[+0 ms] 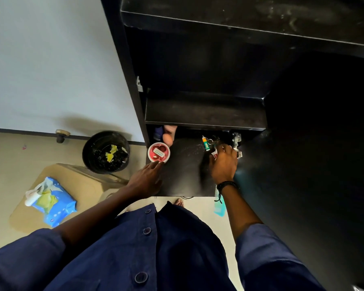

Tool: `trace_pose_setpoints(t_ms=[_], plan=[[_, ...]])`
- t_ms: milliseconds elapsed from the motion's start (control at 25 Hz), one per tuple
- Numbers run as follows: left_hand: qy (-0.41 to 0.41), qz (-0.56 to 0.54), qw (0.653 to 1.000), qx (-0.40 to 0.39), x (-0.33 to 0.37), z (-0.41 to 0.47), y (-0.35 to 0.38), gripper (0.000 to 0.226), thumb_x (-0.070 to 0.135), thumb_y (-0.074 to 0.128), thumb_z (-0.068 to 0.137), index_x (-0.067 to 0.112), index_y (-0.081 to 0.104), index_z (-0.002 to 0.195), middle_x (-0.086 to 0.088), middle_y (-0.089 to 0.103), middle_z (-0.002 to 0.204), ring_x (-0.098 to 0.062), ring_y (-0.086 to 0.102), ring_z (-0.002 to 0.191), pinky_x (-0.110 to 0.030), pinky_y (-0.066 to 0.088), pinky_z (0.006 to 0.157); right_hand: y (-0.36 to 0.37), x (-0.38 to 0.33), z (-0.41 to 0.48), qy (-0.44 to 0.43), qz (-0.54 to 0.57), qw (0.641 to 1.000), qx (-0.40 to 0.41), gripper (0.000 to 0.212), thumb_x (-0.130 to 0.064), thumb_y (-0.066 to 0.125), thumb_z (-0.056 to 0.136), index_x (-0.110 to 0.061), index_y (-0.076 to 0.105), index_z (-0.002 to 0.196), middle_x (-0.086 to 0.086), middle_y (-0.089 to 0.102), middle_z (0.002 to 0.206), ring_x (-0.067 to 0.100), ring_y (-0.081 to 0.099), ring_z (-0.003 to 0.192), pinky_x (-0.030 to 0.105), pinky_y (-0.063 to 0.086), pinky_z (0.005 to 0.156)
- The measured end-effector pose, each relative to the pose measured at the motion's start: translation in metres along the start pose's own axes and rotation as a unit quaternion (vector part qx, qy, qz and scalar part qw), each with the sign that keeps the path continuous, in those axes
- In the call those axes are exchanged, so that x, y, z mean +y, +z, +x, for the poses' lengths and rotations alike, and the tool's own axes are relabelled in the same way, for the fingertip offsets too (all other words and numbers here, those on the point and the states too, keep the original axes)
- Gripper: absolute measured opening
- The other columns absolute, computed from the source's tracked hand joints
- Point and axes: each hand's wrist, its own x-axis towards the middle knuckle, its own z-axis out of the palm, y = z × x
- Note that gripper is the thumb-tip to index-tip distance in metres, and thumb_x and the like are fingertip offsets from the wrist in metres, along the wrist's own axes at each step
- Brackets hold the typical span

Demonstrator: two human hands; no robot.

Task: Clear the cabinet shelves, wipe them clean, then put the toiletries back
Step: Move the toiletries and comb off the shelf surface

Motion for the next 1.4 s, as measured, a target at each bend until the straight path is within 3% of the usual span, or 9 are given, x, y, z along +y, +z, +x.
trace_pose_setpoints(t_ms=[80,200,320,480,640,960,1200,1280,1400], plan=[[0.004,0.012,1.000,-0.003,0.002,0.002,0.001,0.073,0.036,0.049,0.095,0.014,0.009,0.152,-0.011,0.017,0.158,-0.029,0.025,0.143,-0.041,0.035,0.111,0.002,0.016,-0.004,0.038,0.012,0.998,-0.049,0.043,-0.018,0.062,0.084,-0.013,0.055,0.126,0.017,0.048,0.135,0.040,0.048,0.121,0.043,0.042,0.100],[0.003,0.017,1.000,-0.001,0.000,0.002,0.001,0.072,0.036,0.049,0.095,0.014,0.010,0.152,-0.011,0.017,0.158,-0.029,0.026,0.142,-0.040,0.035,0.110,-0.001,0.017,-0.005,0.066,0.088,0.991,-0.073,0.039,-0.007,0.057,0.088,-0.012,0.056,0.126,0.019,0.059,0.121,0.040,0.059,0.104,0.042,0.048,0.089],[0.000,0.014,1.000,0.000,-0.005,-0.001,0.001,0.070,0.037,0.048,0.095,0.014,0.012,0.151,-0.010,0.019,0.157,-0.027,0.026,0.143,-0.037,0.034,0.110,-0.003,-0.005,-0.005,0.008,0.139,0.988,-0.063,0.033,-0.011,0.058,0.087,-0.013,0.061,0.119,0.017,0.064,0.114,0.039,0.060,0.103,0.043,0.049,0.089],[-0.020,0.000,1.000,0.001,-0.013,-0.005,0.000,0.069,0.038,0.049,0.095,0.016,0.014,0.151,-0.009,0.019,0.157,-0.026,0.026,0.142,-0.037,0.034,0.110,0.007,-0.054,-0.002,-0.083,0.130,0.980,-0.128,0.044,-0.014,0.056,0.090,-0.016,0.052,0.133,0.015,0.060,0.126,0.034,0.055,0.115,0.038,0.043,0.097],[-0.041,-0.013,0.999,0.009,-0.020,-0.007,-0.001,0.066,0.033,0.046,0.096,0.018,0.013,0.151,-0.006,0.017,0.158,-0.025,0.026,0.142,-0.037,0.036,0.108,0.018,-0.089,-0.001,-0.124,0.113,0.972,-0.164,0.045,-0.015,0.049,0.096,-0.015,0.042,0.140,0.017,0.054,0.133,0.034,0.049,0.122,0.037,0.040,0.099],[-0.044,-0.012,0.999,0.010,-0.018,-0.003,0.001,0.066,0.031,0.046,0.096,0.018,0.011,0.152,-0.008,0.017,0.158,-0.026,0.024,0.143,-0.039,0.032,0.111,0.023,-0.091,-0.002,-0.163,0.160,0.962,-0.147,0.044,-0.028,0.048,0.097,-0.013,0.042,0.138,0.014,0.053,0.135,0.032,0.052,0.122,0.039,0.045,0.097],[-0.022,-0.014,1.000,0.006,-0.001,0.005,0.004,0.063,0.028,0.042,0.099,0.016,0.008,0.152,-0.009,0.013,0.159,-0.026,0.023,0.143,-0.037,0.034,0.110,0.029,-0.047,0.002,-0.012,0.219,0.974,-0.059,0.050,-0.048,0.030,0.098,-0.016,0.046,0.133,0.010,0.057,0.129,0.030,0.057,0.114,0.043,0.051,0.091],[-0.022,-0.014,1.000,0.007,0.002,0.007,0.005,0.064,0.028,0.042,0.099,0.016,0.008,0.152,-0.009,0.013,0.159,-0.026,0.024,0.143,-0.037,0.034,0.109,0.035,-0.024,0.012,0.009,0.177,0.981,-0.074,0.048,-0.041,0.033,0.095,-0.012,0.048,0.130,0.017,0.055,0.125,0.037,0.056,0.109,0.043,0.050,0.088],[-0.029,-0.025,0.999,0.017,0.003,0.006,0.003,0.064,0.025,0.043,0.099,0.016,0.008,0.152,-0.009,0.014,0.158,-0.025,0.026,0.142,-0.035,0.035,0.109,0.041,-0.005,0.029,-0.015,0.103,0.984,-0.145,0.044,-0.012,0.050,0.089,-0.007,0.049,0.132,0.025,0.048,0.129,0.044,0.054,0.107,0.043,0.045,0.088]])
